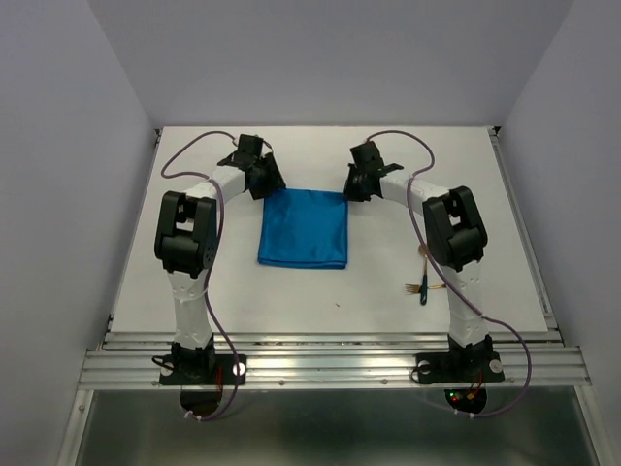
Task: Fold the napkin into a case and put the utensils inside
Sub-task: Move the square-folded napkin to the center of the board.
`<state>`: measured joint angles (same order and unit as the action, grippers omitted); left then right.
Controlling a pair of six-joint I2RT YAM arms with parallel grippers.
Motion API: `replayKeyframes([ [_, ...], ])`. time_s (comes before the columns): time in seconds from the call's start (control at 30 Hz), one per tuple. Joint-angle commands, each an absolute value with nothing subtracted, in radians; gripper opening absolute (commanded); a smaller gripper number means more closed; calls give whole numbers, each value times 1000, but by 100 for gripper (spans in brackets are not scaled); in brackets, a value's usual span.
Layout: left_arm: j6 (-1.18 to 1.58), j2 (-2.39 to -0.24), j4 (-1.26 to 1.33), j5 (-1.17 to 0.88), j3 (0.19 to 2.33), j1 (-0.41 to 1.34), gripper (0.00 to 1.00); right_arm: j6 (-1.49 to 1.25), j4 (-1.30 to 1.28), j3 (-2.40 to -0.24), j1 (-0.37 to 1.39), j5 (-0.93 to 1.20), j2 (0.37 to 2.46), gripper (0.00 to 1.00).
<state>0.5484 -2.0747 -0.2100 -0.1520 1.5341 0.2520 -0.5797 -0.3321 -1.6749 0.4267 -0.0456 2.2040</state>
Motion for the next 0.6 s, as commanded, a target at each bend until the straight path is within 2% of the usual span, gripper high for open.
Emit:
replayKeyframes([
  [0.0,520,-2074,-218,-129,1555,239,63,-565,-339,-1697,428,-52,2243,1],
  [0.17,515,-2091,-215,-117,1517,229,63,-552,-357,-1689,428,-17,2209,1],
  [0.33,525,-2053,-196,-117,1462,229,63,-532,-336,-1597,495,-12,2015,2],
  [0.57,552,-1954,-184,-111,1303,242,62,-596,-292,-1327,577,67,1863,3],
])
